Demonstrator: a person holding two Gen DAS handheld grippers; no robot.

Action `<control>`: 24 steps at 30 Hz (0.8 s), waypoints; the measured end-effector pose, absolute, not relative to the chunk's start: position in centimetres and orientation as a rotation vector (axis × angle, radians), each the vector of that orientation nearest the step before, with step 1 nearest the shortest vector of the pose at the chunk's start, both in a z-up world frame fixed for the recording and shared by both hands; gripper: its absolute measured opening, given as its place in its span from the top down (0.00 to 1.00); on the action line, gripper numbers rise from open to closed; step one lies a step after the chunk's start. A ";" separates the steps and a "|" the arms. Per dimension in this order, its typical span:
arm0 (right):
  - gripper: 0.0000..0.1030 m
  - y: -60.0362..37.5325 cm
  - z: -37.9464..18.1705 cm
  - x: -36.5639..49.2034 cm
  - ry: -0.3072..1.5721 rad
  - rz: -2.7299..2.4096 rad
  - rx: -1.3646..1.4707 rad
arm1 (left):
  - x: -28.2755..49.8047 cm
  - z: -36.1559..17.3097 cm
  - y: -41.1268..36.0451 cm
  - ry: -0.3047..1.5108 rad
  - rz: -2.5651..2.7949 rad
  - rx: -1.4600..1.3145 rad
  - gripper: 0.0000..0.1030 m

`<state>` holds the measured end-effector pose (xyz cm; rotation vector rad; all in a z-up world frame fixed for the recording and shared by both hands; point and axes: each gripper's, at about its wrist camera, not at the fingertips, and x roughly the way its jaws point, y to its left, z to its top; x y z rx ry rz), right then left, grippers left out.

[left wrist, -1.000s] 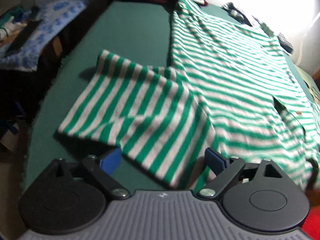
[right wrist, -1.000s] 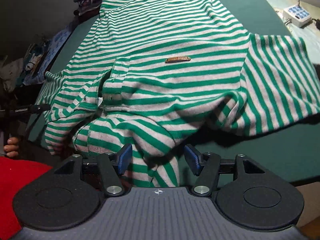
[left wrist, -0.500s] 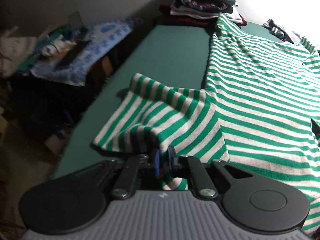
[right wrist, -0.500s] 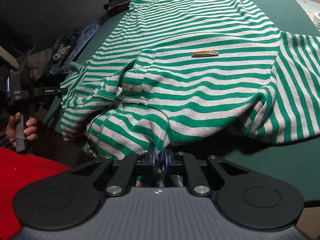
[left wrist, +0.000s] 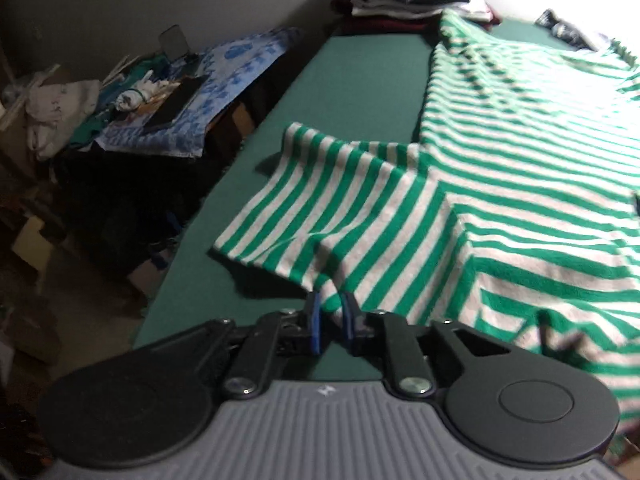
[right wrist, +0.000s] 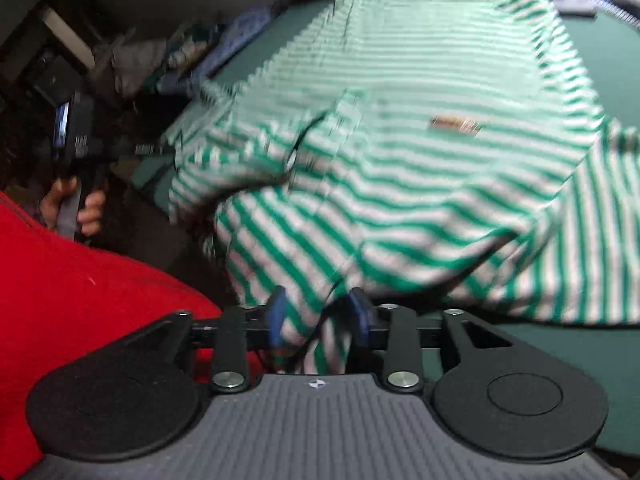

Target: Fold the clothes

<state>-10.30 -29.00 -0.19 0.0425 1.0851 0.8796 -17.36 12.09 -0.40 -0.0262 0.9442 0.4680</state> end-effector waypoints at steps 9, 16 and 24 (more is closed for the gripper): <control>0.52 -37.8 -0.6 -3.6 0.839 0.186 0.032 | -14.1 0.6 16.5 0.857 0.561 -0.003 0.55; 0.42 -43.1 -3.6 -1.1 0.850 -0.048 -0.088 | -11.0 -3.2 19.2 0.940 0.620 0.008 0.26; 0.34 -43.9 -4.9 -1.8 0.870 -0.009 0.133 | -11.0 -4.1 18.1 0.889 0.649 0.029 0.31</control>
